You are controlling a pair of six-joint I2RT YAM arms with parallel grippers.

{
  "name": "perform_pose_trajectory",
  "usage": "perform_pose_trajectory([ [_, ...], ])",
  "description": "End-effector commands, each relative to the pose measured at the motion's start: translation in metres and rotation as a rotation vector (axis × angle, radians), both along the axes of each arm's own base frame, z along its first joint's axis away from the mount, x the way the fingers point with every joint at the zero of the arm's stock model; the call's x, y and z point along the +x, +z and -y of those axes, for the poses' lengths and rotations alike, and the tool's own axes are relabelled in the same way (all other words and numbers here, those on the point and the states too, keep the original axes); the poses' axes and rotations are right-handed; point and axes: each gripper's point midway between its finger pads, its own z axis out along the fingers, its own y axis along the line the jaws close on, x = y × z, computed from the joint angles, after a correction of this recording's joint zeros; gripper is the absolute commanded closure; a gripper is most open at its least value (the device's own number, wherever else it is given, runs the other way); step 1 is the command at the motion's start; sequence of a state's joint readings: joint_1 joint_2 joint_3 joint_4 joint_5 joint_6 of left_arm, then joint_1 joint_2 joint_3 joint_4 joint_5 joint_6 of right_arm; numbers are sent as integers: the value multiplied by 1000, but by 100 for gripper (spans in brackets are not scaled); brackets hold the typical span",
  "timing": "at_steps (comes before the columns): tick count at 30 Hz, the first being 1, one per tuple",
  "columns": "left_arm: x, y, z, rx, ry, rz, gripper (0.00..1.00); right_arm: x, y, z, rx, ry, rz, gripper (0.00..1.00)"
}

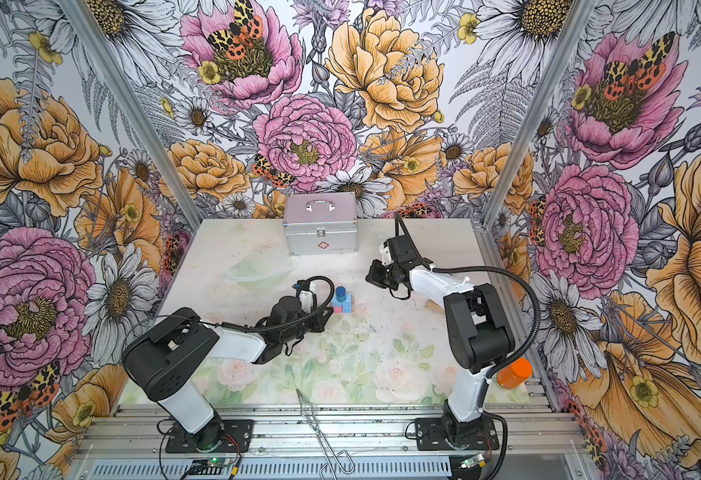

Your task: Build the wood block tower

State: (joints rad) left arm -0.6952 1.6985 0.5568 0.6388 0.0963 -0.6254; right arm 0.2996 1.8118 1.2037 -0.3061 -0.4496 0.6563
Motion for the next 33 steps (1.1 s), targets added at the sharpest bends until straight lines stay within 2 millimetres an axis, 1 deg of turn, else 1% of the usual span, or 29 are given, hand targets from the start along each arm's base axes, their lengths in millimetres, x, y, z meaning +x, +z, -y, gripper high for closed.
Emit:
perform_pose_trajectory([
  [1,7,5,3,2,-7,24,100,3,-1,3,-8,2,14,100],
  [15,14,4,7,-8,-12,21,100,2,-2,5,-10,-2,13,100],
  [23,14,2,9,-12,-19,10,100,0,-3,6,-12,-2,11,100],
  [33,15,-1,17,-30,-38,-8,100,0,-4,6,-10,-4,8,100],
])
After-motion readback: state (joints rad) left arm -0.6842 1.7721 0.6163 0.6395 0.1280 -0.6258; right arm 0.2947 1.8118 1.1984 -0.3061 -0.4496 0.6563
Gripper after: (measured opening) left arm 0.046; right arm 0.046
